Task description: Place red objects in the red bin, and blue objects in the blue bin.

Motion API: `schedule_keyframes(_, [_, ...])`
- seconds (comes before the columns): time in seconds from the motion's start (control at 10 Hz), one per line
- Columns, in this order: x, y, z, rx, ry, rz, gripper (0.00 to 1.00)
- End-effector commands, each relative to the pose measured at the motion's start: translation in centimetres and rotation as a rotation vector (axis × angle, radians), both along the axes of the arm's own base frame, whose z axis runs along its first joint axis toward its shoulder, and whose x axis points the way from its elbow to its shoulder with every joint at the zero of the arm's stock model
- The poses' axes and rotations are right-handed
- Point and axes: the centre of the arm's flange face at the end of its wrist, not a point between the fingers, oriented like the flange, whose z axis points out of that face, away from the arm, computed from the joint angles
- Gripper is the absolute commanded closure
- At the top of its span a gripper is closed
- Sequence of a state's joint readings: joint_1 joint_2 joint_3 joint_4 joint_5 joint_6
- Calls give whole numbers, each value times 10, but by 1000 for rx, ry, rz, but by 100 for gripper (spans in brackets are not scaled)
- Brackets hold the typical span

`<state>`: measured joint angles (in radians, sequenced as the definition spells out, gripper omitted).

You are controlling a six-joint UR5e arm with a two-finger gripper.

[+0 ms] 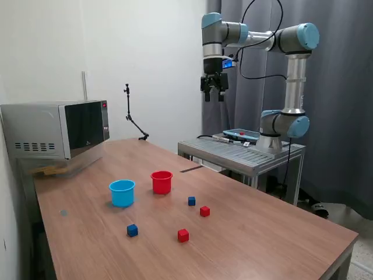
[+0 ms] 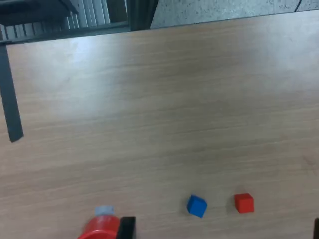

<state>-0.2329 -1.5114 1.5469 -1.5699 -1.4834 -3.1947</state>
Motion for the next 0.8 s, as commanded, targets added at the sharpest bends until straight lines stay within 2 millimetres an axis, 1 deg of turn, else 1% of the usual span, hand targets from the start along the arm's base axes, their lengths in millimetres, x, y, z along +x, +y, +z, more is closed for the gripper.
schedule_keyframes(0.0, [-24,4,-20,-9,-33,0,0])
schedule_keyframes(0.1, [-45,1,-32,-76,-11,-2,0])
schedule_keyframes(0.2, [-57,-3,-38,-121,24,0,0])
schedule_keyframes(0.3, [-70,-20,-55,-126,5,32,0])
schedule_keyframes(0.4, [-78,-31,-72,-131,-14,51,0])
schedule_keyframes(0.5, [-87,-59,-101,-128,-30,73,0])
schedule_keyframes(0.6, [-94,-82,-125,-107,-38,46,0])
schedule_keyframes(0.7, [-93,-83,-144,-68,-51,-11,0])
